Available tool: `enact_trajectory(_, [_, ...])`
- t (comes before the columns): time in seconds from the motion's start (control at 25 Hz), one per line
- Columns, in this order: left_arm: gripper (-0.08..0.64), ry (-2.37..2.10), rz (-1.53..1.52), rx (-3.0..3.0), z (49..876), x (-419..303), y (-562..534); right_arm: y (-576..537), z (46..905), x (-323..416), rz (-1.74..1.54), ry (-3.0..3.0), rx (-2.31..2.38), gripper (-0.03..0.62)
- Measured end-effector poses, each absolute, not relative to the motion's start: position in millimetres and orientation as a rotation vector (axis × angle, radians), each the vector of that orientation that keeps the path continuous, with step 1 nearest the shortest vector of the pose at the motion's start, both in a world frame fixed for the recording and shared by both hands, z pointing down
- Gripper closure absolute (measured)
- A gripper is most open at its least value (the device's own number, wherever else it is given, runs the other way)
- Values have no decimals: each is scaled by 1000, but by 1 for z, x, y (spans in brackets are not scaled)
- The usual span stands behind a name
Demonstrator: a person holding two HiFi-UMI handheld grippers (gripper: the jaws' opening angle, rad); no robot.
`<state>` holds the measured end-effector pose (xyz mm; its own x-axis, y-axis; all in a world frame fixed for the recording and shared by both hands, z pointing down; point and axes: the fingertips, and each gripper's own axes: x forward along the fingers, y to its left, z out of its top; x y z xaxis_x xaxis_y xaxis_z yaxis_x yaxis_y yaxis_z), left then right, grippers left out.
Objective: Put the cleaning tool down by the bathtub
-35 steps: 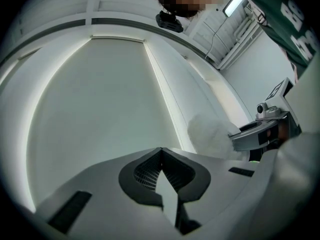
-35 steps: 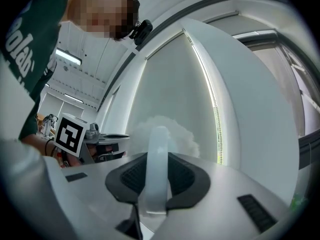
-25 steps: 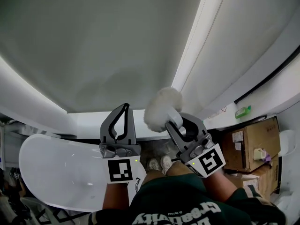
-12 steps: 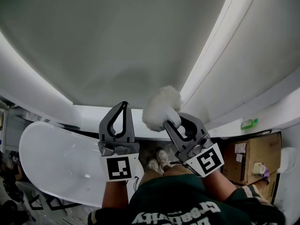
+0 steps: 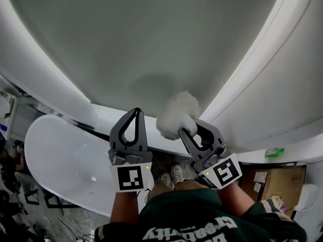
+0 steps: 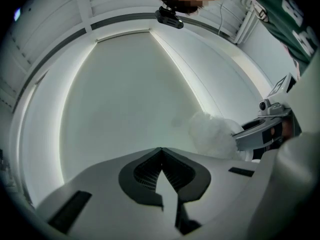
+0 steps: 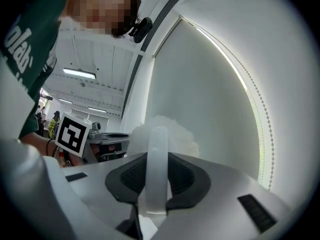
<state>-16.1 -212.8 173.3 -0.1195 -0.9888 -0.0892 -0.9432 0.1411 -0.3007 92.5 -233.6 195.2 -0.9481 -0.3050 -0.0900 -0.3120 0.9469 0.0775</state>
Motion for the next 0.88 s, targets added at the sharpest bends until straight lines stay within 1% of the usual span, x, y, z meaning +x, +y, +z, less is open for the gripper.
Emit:
enact_trajectory(0.24, [554, 2269, -295, -1743, 174, -22, -198, -233, 204, 84, 96, 3026, -292, 499])
enact_trajectory(0.68, [554, 2461, -372, -1493, 166, -116, -141, -196, 208, -19, 44, 3058, 50, 499])
enact_trajectory(0.88, [554, 2471, -352, -1458, 158, -130, -117, -177, 202, -37, 54, 3051, 76, 499])
